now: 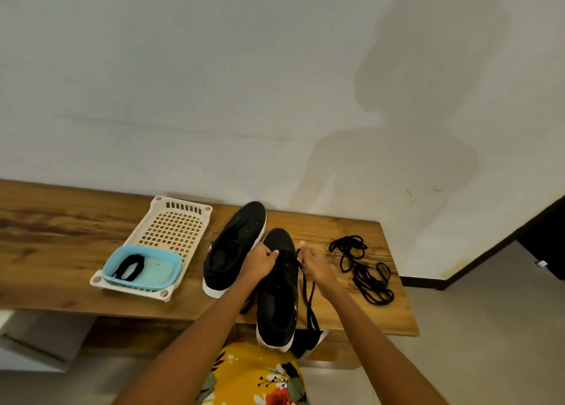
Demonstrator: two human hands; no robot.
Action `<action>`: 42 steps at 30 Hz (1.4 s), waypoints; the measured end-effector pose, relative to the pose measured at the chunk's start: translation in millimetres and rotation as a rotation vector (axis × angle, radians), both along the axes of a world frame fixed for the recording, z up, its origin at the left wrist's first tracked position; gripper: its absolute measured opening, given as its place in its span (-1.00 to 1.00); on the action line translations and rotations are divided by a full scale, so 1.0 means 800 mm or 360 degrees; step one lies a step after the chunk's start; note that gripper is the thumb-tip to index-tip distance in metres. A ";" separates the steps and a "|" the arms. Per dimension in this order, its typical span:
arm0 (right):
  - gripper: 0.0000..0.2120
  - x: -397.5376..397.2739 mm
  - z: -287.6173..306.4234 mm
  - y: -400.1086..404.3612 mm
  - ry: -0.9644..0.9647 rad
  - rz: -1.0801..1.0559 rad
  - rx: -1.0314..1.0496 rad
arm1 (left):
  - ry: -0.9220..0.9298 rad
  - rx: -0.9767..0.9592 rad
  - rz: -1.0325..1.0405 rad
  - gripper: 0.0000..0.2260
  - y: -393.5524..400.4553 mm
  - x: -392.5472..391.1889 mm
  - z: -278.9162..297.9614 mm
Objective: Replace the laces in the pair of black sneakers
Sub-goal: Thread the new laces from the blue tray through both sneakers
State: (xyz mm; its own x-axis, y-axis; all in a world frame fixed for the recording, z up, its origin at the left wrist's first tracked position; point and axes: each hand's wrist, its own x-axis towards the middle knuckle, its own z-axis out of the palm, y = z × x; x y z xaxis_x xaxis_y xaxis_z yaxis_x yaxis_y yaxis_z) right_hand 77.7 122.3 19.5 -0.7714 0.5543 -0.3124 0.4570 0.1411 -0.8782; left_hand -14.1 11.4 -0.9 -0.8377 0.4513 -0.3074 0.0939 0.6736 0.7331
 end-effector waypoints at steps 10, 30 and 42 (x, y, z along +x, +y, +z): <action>-0.80 -0.025 0.003 -0.007 0.0078 0.0033 0.0183 | -0.0014 -0.0333 0.0028 -0.74 0.014 -0.006 0.014; -0.80 -0.041 -0.027 -0.024 -0.0352 0.0505 0.1168 | -0.0896 0.0533 0.0559 -0.86 -0.024 -0.014 -0.022; -0.79 -0.040 -0.040 -0.025 -0.0247 0.0471 0.1042 | -0.0775 0.0421 0.0318 -0.78 -0.029 -0.018 -0.028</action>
State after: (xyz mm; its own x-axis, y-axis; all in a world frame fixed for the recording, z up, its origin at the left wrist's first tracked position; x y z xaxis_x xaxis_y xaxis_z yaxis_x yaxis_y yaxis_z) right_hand 46.0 102.6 -12.7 -0.8915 0.4404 -0.1062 0.4307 0.7513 -0.5000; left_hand -28.8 -12.0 -23.7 -0.7049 0.4131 -0.5766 -0.4057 0.4321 0.8054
